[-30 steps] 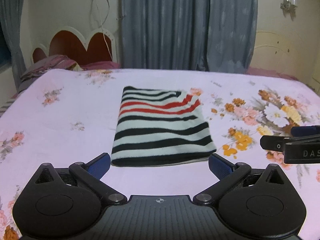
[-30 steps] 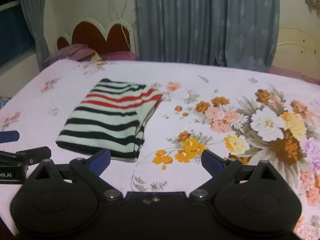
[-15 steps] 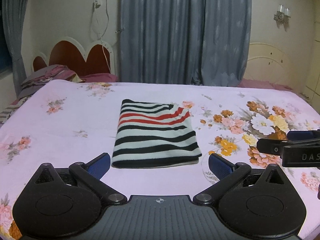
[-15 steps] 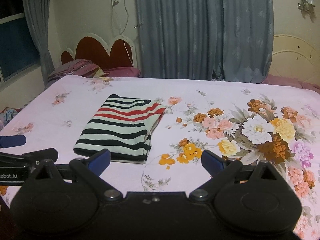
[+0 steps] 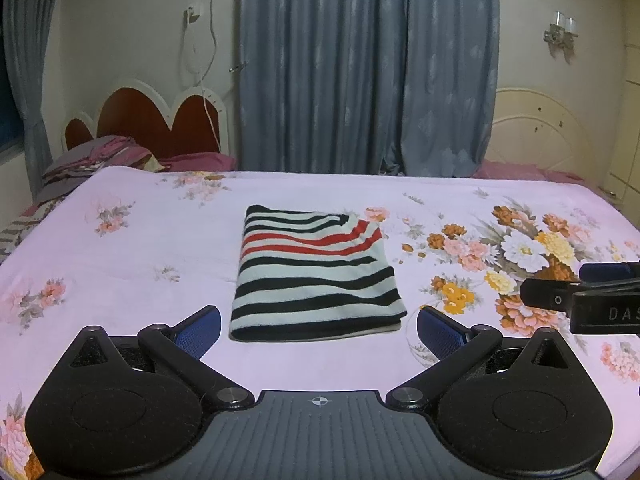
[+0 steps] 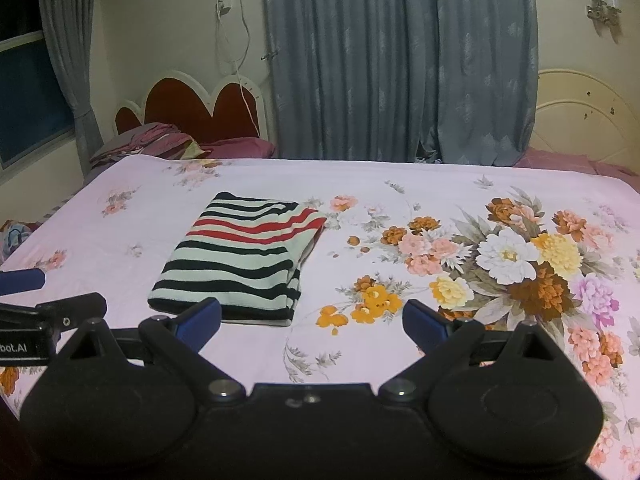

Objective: Fold small clothes

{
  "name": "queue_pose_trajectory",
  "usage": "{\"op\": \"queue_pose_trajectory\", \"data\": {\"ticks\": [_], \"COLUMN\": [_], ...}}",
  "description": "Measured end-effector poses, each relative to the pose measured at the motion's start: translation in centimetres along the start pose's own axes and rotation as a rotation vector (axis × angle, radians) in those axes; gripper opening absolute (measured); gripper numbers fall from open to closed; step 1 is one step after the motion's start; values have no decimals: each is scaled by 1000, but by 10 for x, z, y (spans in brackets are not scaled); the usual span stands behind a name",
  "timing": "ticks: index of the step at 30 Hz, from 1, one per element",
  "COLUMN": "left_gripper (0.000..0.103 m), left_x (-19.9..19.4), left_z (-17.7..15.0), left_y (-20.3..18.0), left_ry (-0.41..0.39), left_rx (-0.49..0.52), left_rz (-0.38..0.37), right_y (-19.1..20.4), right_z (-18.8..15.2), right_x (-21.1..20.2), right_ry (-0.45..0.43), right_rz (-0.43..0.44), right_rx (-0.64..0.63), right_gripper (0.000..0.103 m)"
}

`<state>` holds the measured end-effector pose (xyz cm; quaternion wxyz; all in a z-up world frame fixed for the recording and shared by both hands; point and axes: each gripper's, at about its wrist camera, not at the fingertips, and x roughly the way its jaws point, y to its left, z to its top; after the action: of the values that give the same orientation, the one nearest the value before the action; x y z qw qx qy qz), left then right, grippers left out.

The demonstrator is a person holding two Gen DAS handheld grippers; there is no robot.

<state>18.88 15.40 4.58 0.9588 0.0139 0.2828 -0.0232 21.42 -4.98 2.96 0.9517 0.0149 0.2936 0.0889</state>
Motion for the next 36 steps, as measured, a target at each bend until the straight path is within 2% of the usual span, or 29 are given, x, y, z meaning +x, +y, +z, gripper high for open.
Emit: {"op": "queue_pose_trajectory", "data": {"ticks": [36], "left_gripper": [103], "left_x": [-4], "left_z": [1], "left_y": [10], "left_ry": [-13], "left_rx": [4], "left_rz": [21], "right_y": [15], "right_z": [5], "right_x": [2], "right_ry": [-10], "right_rz": [2], "right_rx": [9], "right_gripper": [97]}}
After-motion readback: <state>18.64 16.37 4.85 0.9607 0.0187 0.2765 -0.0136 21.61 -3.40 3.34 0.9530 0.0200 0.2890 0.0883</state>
